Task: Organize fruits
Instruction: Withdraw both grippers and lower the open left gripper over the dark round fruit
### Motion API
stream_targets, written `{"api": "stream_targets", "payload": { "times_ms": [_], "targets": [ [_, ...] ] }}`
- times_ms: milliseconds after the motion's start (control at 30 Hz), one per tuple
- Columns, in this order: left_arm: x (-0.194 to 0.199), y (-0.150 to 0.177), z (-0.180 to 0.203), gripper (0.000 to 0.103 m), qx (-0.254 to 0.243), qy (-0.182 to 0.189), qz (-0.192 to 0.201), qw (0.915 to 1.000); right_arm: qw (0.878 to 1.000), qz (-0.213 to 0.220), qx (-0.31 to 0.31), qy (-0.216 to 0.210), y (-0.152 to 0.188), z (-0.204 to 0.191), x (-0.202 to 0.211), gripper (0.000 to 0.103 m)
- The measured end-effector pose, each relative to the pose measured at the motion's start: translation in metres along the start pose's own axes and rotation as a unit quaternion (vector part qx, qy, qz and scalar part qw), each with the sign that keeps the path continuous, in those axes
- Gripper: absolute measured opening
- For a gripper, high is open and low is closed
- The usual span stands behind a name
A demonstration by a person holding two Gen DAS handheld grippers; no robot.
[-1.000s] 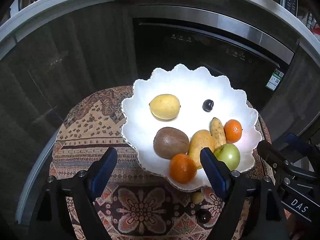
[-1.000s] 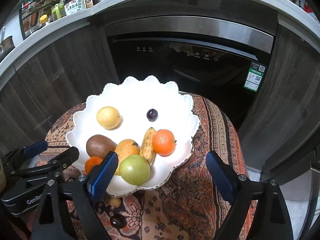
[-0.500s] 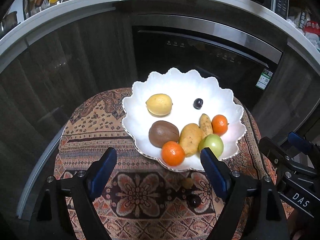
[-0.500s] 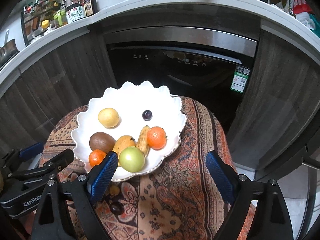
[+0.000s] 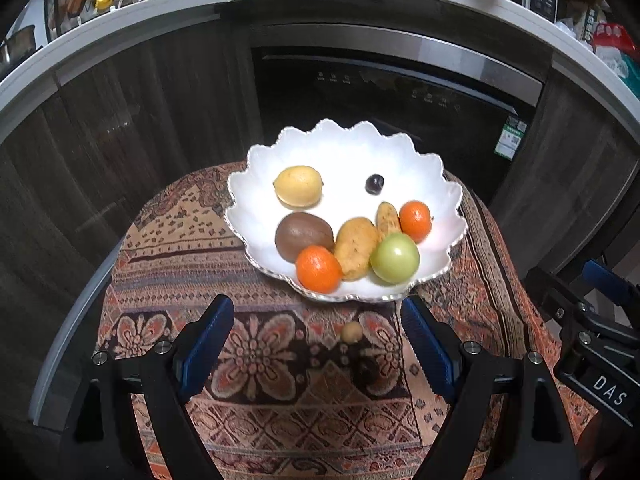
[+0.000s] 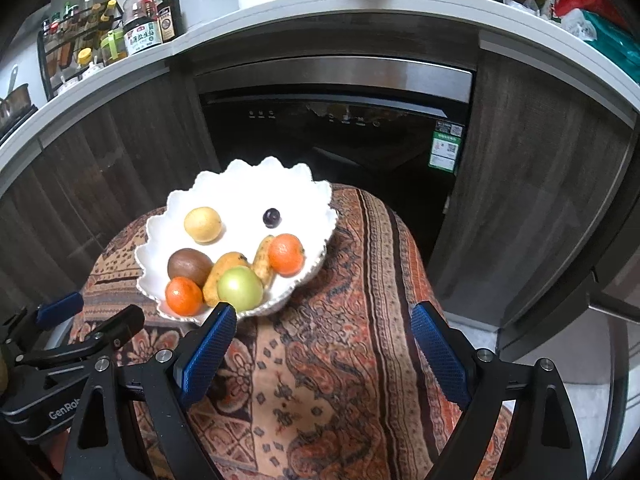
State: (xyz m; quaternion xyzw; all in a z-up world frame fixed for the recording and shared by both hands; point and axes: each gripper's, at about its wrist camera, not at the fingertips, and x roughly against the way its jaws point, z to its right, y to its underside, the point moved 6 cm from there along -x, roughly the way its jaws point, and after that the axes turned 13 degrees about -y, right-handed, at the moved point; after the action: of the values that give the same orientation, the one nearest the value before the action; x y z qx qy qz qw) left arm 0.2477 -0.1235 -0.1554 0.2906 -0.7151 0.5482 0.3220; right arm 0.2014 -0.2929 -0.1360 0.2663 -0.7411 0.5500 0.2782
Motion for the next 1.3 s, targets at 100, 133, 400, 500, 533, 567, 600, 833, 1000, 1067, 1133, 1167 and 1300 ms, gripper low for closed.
{"api": "stream_targets", "payload": {
  "times_ms": [100, 133, 400, 500, 533, 567, 600, 833, 1000, 1067, 1133, 1167, 1300],
  "targets": [
    [-0.001, 0.007, 0.004, 0.086, -0.003, 0.002, -0.004, 1.0000, 1.000, -0.003, -0.002, 0.003, 0.007, 0.005, 0.000, 0.090],
    [-0.002, 0.010, 0.005, 0.086, -0.004, 0.002, -0.005, 1.0000, 1.000, -0.004, -0.004, 0.005, 0.010, 0.007, 0.000, 0.090],
    [-0.016, 0.029, 0.017, 0.086, -0.010, -0.004, -0.017, 0.9998, 1.000, -0.007, -0.004, 0.030, 0.029, 0.019, -0.004, 0.090],
    [-0.022, 0.037, 0.021, 0.085, -0.011, -0.009, -0.022, 0.9996, 0.999, -0.009, -0.002, 0.041, 0.037, 0.025, -0.007, 0.090],
    [-0.025, 0.040, 0.022, 0.085, -0.012, -0.010, -0.025, 0.9996, 0.999, -0.010, -0.002, 0.043, 0.039, 0.026, -0.008, 0.090],
    [-0.027, 0.044, 0.025, 0.085, -0.014, -0.011, -0.028, 0.9995, 0.999, -0.012, -0.003, 0.046, 0.043, 0.029, -0.009, 0.090],
    [-0.030, 0.046, 0.026, 0.085, -0.016, -0.012, -0.030, 0.9994, 0.999, -0.013, -0.003, 0.047, 0.045, 0.030, -0.010, 0.090],
    [-0.045, 0.060, 0.038, 0.080, -0.023, -0.008, -0.041, 0.9989, 0.998, -0.021, -0.011, 0.049, 0.059, 0.040, -0.019, 0.090],
    [-0.057, 0.068, 0.045, 0.066, -0.029, -0.006, -0.053, 0.9982, 0.999, -0.026, -0.008, 0.045, 0.065, 0.041, -0.025, 0.090],
    [-0.062, 0.072, 0.049, 0.059, -0.035, -0.004, -0.058, 0.9977, 0.999, -0.030, -0.009, 0.042, 0.067, 0.041, -0.029, 0.090],
    [-0.065, 0.074, 0.053, 0.054, -0.040, -0.002, -0.061, 0.9973, 0.999, -0.034, -0.011, 0.040, 0.069, 0.042, -0.031, 0.090],
    [-0.067, 0.075, 0.055, 0.053, -0.042, -0.001, -0.062, 0.9972, 0.999, -0.035, -0.012, 0.039, 0.069, 0.043, -0.032, 0.090],
    [-0.072, 0.078, 0.063, 0.043, -0.048, 0.005, -0.063, 0.9969, 0.999, -0.038, -0.015, 0.035, 0.071, 0.046, -0.035, 0.090]
  ]
}}
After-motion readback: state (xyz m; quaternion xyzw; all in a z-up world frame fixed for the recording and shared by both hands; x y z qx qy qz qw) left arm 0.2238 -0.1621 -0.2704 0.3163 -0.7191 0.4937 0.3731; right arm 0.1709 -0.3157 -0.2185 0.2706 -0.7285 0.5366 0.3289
